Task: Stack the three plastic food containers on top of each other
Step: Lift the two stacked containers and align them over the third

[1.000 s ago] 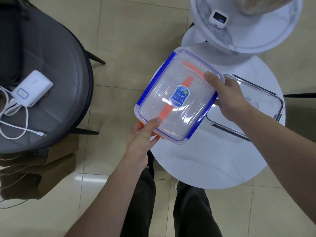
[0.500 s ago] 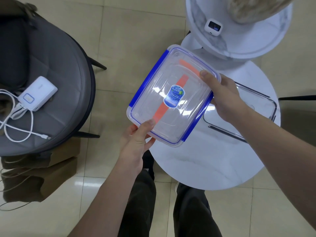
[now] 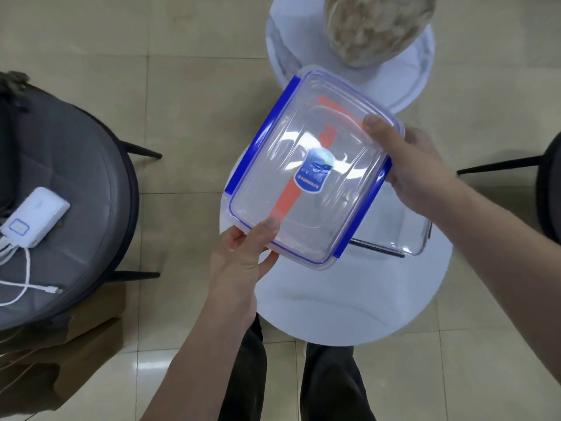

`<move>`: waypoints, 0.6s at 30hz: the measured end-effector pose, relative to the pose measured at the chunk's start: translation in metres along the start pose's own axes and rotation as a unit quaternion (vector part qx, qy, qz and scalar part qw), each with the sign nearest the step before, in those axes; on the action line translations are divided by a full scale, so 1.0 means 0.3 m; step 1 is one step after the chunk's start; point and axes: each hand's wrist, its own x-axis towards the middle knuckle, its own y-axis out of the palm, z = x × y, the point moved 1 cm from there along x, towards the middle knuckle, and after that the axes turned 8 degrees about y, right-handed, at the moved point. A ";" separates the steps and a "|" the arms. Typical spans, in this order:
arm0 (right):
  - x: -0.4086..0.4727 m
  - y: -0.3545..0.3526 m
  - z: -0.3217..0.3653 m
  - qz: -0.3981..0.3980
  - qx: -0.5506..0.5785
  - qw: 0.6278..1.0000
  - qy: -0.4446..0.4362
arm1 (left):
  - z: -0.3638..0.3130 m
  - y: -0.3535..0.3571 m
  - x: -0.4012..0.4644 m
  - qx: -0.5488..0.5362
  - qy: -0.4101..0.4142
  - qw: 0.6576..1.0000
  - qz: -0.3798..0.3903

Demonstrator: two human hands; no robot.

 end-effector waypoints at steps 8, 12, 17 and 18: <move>-0.050 -0.292 -0.085 -0.049 0.027 0.998 0.006 | 0.101 0.237 -0.036 0.029 -0.031 0.998 0.037; -0.065 -0.389 -0.127 -0.065 0.016 0.998 0.018 | 0.149 0.319 -0.055 0.034 -0.043 0.997 0.053; -0.039 -0.478 -0.145 -0.067 0.026 0.997 0.025 | 0.192 0.413 -0.073 0.029 -0.055 0.997 0.042; -0.031 -0.496 -0.148 -0.063 0.030 0.997 0.027 | 0.196 0.427 -0.072 0.032 -0.055 0.997 0.045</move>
